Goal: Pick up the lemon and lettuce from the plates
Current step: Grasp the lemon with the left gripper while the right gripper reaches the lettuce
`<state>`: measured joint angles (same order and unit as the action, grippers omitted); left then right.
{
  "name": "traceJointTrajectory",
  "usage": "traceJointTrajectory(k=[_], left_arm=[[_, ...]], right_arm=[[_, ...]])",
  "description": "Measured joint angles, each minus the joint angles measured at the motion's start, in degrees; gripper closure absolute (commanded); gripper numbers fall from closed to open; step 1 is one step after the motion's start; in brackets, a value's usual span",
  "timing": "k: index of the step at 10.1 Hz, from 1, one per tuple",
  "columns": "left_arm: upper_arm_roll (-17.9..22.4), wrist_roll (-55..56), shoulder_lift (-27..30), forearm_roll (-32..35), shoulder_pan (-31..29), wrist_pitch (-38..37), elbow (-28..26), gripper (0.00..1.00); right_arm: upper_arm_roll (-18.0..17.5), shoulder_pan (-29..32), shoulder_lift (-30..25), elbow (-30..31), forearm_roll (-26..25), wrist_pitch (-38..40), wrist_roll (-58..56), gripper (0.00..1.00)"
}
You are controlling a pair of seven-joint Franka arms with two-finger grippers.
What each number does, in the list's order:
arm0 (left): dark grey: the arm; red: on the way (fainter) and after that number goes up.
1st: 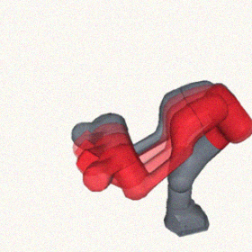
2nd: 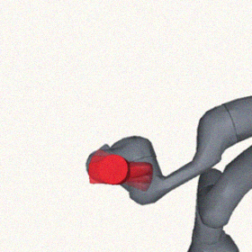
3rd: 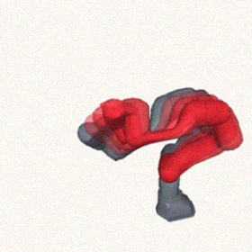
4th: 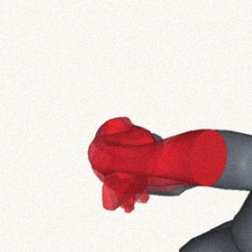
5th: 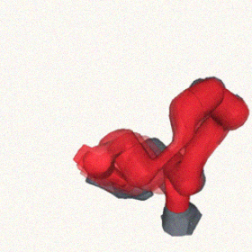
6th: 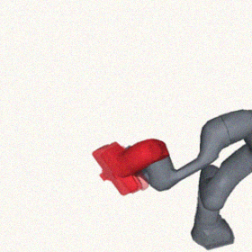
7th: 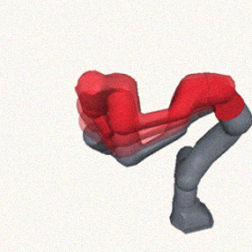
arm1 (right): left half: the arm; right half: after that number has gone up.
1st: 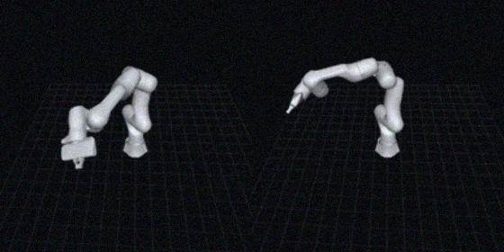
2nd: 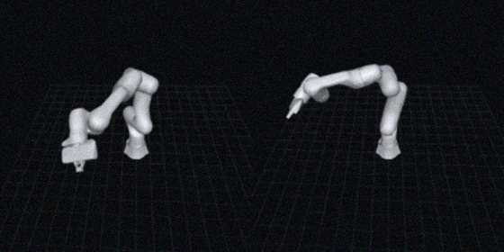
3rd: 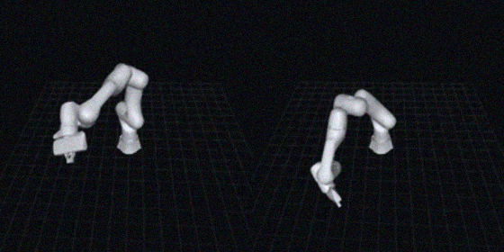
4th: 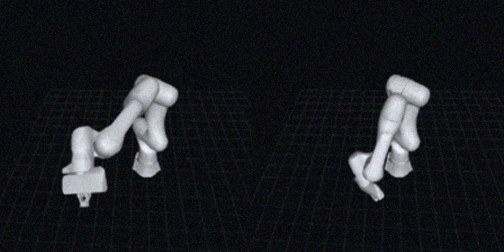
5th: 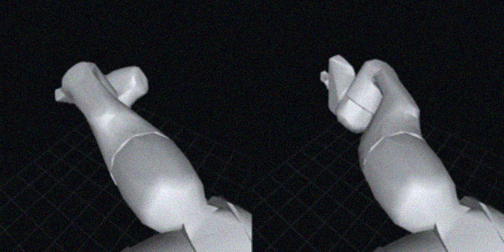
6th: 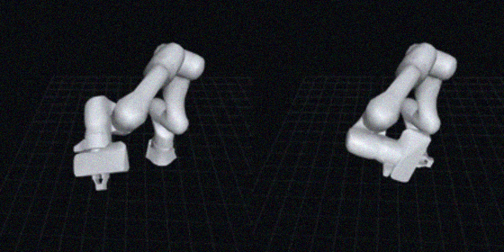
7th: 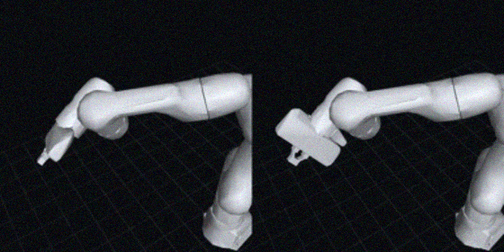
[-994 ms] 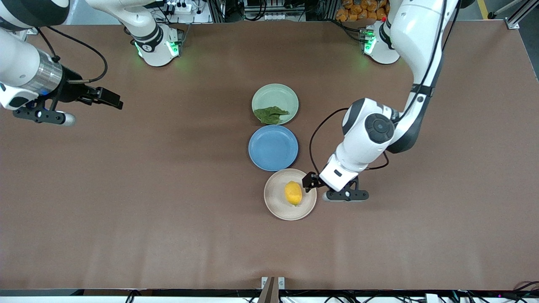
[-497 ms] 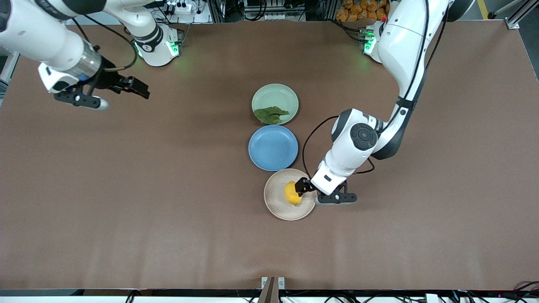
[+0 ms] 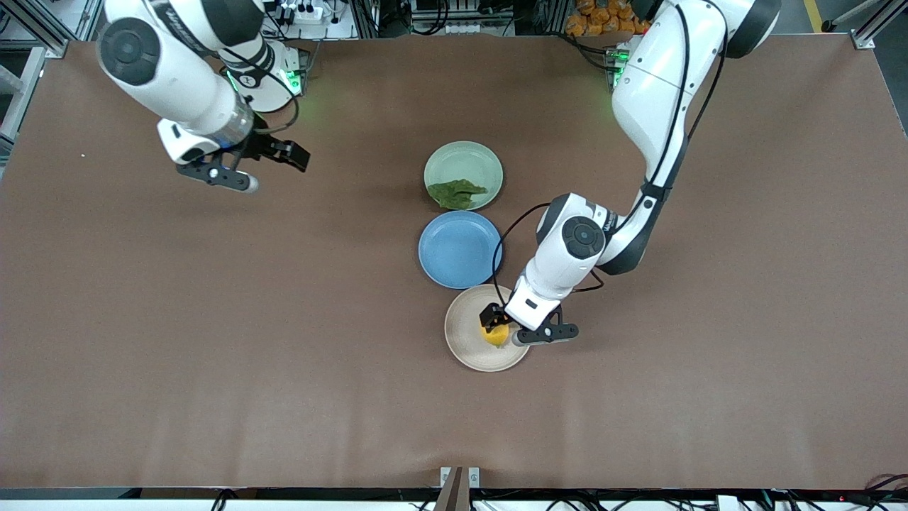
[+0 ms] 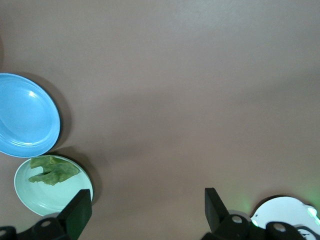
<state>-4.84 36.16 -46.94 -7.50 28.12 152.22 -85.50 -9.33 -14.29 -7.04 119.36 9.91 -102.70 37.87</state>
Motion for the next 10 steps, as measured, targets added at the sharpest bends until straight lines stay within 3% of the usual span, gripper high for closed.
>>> traceJointTrajectory(k=[3, 6, 10], left_arm=[[-0.04, 3.11, -0.86, 0.00, 1.08, 0.64, 1.03, 0.00], [-0.05, 3.48, -2.37, 0.00, 2.67, 2.21, 1.17, 0.00], [0.12, 3.48, -5.14, 0.00, 3.16, 4.63, 1.36, 0.00]], right_arm=[[-0.03, -4.67, 5.41, 0.33, 2.09, -4.49, 4.53, 0.00], [-0.11, -11.93, 13.09, 0.49, 2.77, -14.51, 13.71, 0.00], [-0.07, -17.36, 22.48, 0.36, 2.79, -25.34, 15.68, 0.00]])
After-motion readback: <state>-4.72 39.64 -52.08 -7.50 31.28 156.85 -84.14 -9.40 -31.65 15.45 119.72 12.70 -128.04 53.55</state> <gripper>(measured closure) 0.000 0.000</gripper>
